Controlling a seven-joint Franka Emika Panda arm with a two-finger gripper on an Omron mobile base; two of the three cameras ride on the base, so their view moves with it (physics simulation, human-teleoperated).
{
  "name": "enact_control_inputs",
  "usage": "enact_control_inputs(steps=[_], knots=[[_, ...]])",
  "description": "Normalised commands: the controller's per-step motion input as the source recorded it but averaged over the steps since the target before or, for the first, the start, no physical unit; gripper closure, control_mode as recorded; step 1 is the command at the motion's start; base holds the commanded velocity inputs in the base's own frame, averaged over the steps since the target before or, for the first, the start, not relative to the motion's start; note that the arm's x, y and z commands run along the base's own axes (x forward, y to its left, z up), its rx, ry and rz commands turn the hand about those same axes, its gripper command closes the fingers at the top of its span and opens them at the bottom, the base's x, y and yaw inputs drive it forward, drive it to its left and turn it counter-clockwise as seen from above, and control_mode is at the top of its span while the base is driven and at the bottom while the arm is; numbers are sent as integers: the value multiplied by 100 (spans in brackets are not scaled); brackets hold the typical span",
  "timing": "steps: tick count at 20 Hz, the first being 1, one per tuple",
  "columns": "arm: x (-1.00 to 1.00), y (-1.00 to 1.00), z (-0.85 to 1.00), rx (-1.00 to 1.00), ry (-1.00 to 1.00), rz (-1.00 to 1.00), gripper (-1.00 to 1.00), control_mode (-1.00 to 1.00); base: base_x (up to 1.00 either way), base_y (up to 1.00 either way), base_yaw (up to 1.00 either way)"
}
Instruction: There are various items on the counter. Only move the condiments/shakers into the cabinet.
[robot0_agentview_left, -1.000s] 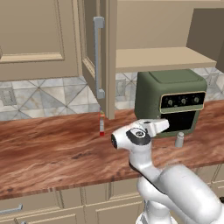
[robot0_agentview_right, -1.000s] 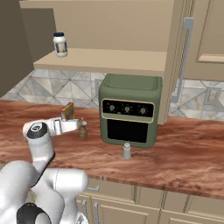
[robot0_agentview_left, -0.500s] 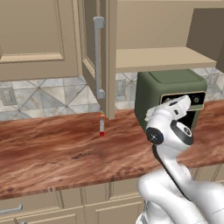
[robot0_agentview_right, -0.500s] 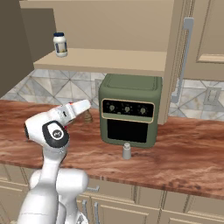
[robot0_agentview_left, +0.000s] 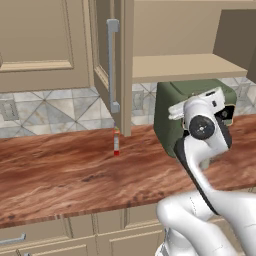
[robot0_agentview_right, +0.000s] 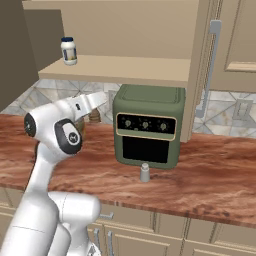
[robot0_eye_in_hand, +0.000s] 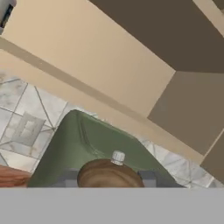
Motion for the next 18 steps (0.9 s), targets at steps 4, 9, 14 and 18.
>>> enact_control_inputs(steps=[4,9,14,18], knots=[[0,51,77,24,12,4,100,-100,0,0,0],[0,30,62,25,14,7,100,-100,0,0,0],[4,7,43,17,2,13,100,-100,0,0,0],[12,0,20,10,-7,18,100,-100,0,0,0]])
